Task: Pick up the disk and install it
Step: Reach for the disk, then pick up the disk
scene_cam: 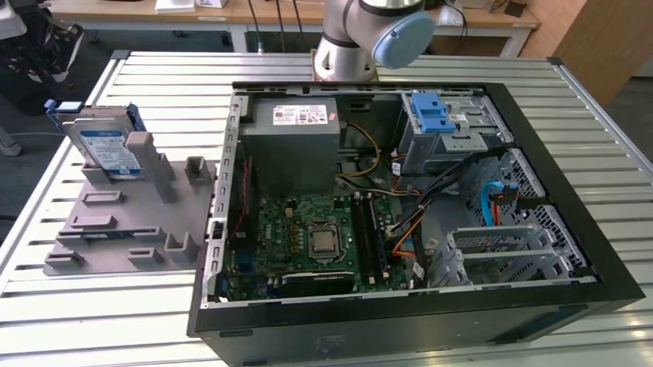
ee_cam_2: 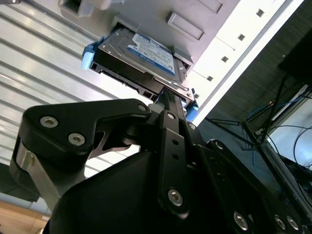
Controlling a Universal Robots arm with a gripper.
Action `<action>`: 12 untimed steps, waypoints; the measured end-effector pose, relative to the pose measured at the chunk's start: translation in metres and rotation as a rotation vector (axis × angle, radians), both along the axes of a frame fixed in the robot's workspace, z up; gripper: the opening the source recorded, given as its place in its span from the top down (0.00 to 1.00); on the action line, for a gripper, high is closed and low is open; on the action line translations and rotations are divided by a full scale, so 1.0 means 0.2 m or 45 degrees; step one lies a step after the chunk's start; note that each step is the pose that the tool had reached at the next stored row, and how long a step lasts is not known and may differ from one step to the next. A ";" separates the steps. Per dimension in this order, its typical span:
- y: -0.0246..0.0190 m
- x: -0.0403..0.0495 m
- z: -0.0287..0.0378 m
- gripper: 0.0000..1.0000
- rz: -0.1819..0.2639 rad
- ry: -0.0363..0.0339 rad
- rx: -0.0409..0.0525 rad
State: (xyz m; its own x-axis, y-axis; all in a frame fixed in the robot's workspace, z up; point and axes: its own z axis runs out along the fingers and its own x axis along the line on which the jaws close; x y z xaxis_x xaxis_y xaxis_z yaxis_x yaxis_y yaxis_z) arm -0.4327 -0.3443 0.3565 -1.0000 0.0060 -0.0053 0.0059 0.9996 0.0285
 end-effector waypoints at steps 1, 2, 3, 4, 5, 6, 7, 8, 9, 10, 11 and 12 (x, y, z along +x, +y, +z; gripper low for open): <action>0.000 -0.001 0.000 0.89 0.000 0.0000 0.000; 0.000 -0.002 -0.001 0.89 0.000 0.0000 0.000; 0.000 -0.002 -0.001 0.89 0.000 0.0000 0.000; 0.000 -0.003 -0.001 0.89 0.000 0.0001 0.000; 0.000 -0.003 -0.001 0.89 0.000 0.0000 0.000; 0.000 -0.003 -0.001 0.89 0.000 0.0000 0.000; 0.000 -0.003 -0.001 0.89 0.000 0.0000 0.000; 0.000 -0.003 -0.001 0.89 0.000 0.0000 0.000; 0.000 -0.003 -0.001 0.89 0.000 0.0000 0.000; 0.000 -0.004 -0.001 0.89 0.000 0.0000 0.000; 0.000 -0.004 -0.001 0.89 0.000 0.0000 0.000; 0.000 -0.004 -0.001 0.89 0.000 0.0000 0.000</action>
